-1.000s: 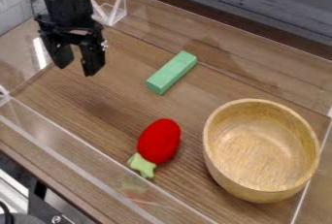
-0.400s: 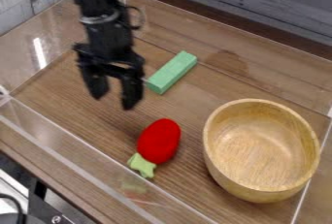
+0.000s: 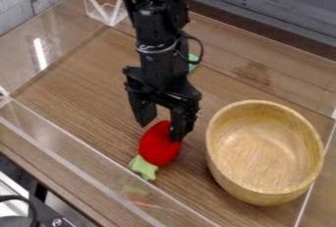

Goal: Move the red object to the right side of the table

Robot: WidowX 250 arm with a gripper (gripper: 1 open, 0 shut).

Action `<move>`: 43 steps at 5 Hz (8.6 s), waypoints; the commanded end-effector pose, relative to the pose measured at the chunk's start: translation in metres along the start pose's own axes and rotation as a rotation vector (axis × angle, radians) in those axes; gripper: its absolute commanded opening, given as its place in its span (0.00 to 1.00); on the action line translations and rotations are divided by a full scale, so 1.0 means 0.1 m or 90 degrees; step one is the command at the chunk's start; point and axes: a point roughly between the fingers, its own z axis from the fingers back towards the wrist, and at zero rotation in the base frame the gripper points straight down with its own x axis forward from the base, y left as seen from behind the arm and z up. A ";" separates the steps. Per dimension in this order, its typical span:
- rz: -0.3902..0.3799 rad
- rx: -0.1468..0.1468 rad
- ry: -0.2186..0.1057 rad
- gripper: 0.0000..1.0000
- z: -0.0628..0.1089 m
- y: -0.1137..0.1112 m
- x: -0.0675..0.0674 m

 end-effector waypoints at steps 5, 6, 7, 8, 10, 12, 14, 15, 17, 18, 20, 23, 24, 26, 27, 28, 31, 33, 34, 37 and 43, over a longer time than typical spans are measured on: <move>0.012 -0.001 -0.060 1.00 0.13 -0.05 -0.08; 0.014 -0.001 -0.063 1.00 0.13 -0.05 -0.08; 0.016 -0.001 -0.066 1.00 0.13 -0.05 -0.08; 0.018 -0.002 -0.069 1.00 0.13 -0.06 -0.08; 0.022 -0.002 -0.073 1.00 0.11 -0.06 -0.07; 0.025 -0.001 -0.077 1.00 0.11 -0.06 -0.07; 0.029 0.005 -0.060 1.00 -0.01 -0.05 -0.07; 0.031 0.007 -0.054 1.00 -0.06 -0.04 -0.07; 0.037 0.005 -0.049 0.00 -0.08 -0.03 -0.06; 0.037 0.002 -0.050 0.00 -0.03 -0.04 -0.05; 0.034 -0.007 -0.060 0.00 0.11 -0.07 0.01; 0.023 -0.020 -0.075 0.00 0.22 -0.13 0.17; 0.017 -0.013 -0.068 0.00 0.08 0.00 0.09; 0.014 -0.018 -0.070 0.00 0.12 -0.01 0.13; 0.014 -0.022 -0.072 0.00 0.17 -0.02 0.15; 0.009 -0.028 -0.078 0.00 0.23 -0.06 0.19; 0.009 -0.021 -0.069 0.00 0.13 0.03 0.19; 0.004 -0.031 -0.081 0.00 0.24 -0.02 0.28; 0.001 -0.042 -0.099 0.00 0.34 -0.10 0.45; -0.017 -0.034 -0.088 0.00 0.18 0.01 0.42; -0.038 -0.034 -0.080 0.00 0.12 0.01 0.49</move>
